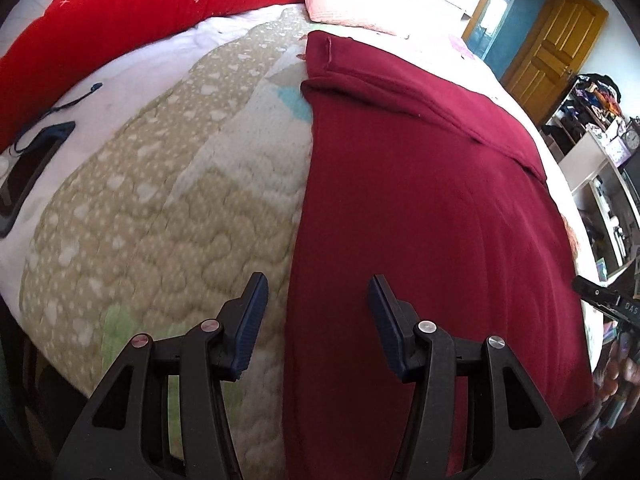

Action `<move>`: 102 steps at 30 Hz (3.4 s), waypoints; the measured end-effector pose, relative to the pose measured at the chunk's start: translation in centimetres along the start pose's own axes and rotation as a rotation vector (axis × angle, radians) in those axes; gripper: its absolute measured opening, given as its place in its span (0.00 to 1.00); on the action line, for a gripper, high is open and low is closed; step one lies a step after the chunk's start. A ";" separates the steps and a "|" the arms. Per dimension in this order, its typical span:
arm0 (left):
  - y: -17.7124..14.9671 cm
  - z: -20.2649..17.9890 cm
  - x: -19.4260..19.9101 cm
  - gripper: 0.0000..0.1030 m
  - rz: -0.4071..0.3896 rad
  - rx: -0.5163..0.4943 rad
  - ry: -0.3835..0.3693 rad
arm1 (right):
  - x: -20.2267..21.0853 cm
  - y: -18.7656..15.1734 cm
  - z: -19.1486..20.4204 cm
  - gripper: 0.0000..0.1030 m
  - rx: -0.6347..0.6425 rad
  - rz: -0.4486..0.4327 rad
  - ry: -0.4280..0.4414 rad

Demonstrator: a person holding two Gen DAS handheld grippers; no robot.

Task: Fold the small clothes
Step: 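Move both open tools down to the sweater hem edge, then close both tools on the sweater hem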

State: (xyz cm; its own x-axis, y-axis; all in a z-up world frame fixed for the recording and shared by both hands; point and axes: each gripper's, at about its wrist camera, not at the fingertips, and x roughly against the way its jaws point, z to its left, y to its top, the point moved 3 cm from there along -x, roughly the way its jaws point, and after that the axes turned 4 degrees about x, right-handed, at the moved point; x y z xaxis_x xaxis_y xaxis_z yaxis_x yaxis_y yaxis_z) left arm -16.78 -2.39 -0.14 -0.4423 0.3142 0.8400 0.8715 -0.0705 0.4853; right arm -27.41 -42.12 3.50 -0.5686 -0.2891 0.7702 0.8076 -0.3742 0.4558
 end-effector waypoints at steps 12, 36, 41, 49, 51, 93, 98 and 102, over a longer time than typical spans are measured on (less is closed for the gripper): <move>-3.8 1.7 2.7 0.57 0.085 0.007 -0.068 | 3.1 -5.4 0.3 0.44 0.035 0.129 0.110; -6.7 0.7 2.8 0.70 0.123 0.009 -0.080 | 3.0 -8.8 1.6 0.49 0.018 0.094 0.177; -6.5 0.1 2.3 0.76 0.135 -0.002 -0.068 | 2.9 -9.1 2.5 0.49 0.069 0.102 0.148; -6.5 -0.2 2.1 0.79 0.140 -0.024 -0.065 | 2.6 -9.1 2.6 0.49 0.075 0.095 0.162; -6.5 -0.2 2.1 0.79 0.146 -0.016 -0.067 | 2.7 -9.0 2.4 0.49 0.059 0.092 0.176; -7.7 1.7 3.8 0.14 0.129 0.003 -0.025 | 1.6 -9.6 3.1 0.35 0.097 0.031 0.397; -6.4 1.2 5.6 0.05 0.125 0.010 -0.101 | 2.6 -8.5 2.9 0.26 0.065 -0.013 0.450; -5.1 -0.3 6.6 0.05 0.089 -0.019 -0.150 | 3.4 -7.5 4.0 0.25 0.099 -0.050 0.468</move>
State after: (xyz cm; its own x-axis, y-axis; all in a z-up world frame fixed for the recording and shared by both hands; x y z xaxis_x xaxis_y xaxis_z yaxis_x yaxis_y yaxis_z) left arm -24.24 -0.20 3.02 -0.3261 0.4431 0.8350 0.9009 -0.1219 0.4165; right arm -34.72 -36.76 4.48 -0.5983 -0.6470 0.4727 0.7753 -0.3184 0.5454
